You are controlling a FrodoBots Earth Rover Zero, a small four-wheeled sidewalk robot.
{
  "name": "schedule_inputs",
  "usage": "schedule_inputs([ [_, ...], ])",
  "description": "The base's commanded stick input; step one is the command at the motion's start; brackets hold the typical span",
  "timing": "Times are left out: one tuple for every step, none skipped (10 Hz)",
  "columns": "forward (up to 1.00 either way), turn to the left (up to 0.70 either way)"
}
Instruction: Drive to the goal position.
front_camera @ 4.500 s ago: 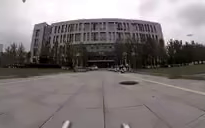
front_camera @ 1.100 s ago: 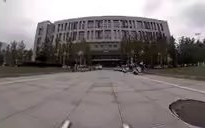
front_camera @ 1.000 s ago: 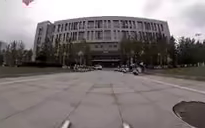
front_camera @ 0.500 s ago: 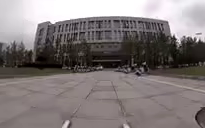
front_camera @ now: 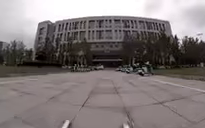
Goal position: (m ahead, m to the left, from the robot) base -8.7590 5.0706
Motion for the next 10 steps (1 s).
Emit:
schedule_inputs([
  [0.87,-0.13],
  [0.87,-0.24],
  [0.87,-0.22],
  [0.87,-0.15],
  [0.86,-0.08],
  [0.86,-0.01],
  [0.86,0.0],
  [0.85,0.0],
  [0.85,0.0],
  [0.85,0.0],
])
